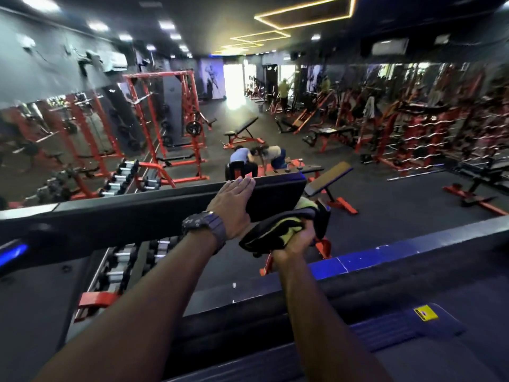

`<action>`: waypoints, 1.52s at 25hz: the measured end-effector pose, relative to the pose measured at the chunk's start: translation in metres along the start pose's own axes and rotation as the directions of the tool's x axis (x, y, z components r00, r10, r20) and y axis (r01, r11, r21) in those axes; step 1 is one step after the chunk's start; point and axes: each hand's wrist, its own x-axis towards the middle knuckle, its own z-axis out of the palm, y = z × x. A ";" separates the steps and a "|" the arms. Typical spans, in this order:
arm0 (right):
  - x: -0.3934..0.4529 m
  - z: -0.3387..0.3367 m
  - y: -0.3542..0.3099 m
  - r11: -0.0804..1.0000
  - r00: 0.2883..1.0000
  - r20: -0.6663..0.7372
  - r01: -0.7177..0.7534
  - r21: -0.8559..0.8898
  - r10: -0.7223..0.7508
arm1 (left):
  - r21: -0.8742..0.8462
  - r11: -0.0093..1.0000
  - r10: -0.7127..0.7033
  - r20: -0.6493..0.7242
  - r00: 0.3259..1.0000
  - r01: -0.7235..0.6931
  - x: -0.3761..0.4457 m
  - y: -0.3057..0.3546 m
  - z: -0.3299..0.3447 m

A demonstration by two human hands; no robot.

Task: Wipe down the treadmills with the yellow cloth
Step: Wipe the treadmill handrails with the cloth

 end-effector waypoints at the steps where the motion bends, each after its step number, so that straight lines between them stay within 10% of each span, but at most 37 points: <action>1: 0.003 0.004 -0.003 0.994 1.000 -0.007 0.031 0.101 -0.030 | 0.012 1.000 0.008 -0.001 1.000 -0.008 0.002 0.000 -0.002; 8: -0.016 0.033 0.046 0.941 0.962 0.108 -0.270 0.206 0.252 | -0.045 0.999 -0.004 -0.054 0.999 0.002 0.003 -0.004 0.004; 12: 0.007 0.008 0.009 0.967 0.998 0.000 -0.057 0.250 0.059 | -0.037 0.999 -0.013 -0.069 0.998 0.011 0.001 -0.001 0.006; 18: -0.019 0.045 0.039 0.920 0.953 0.115 -0.301 0.251 0.281 | -0.060 0.997 -0.042 -0.069 0.997 0.038 0.002 0.004 -0.001; 23: 0.011 0.032 -0.020 0.960 0.951 -0.138 0.279 0.005 -0.276 | -0.069 0.997 -0.034 -0.101 0.994 0.027 0.002 0.002 0.000; 26: 0.007 0.025 0.034 0.531 0.741 0.058 0.531 -0.660 -0.669 | -0.077 0.997 -0.025 -0.113 0.993 0.017 0.002 0.001 0.000; 29: 0.008 0.007 0.072 0.084 0.591 0.411 0.634 -0.769 -0.694 | -0.091 0.996 -0.004 -0.124 0.992 -0.008 0.000 -0.002 0.001; 33: 0.048 0.040 -0.010 0.028 0.420 0.286 0.601 -0.799 -0.861 | -0.110 0.993 0.016 -0.156 0.988 -0.034 0.001 -0.007 0.006; 38: 0.001 0.010 0.083 -0.232 0.483 0.547 0.567 -0.790 -0.684 | -0.100 0.994 0.027 -0.152 0.988 -0.043 0.003 -0.013 0.010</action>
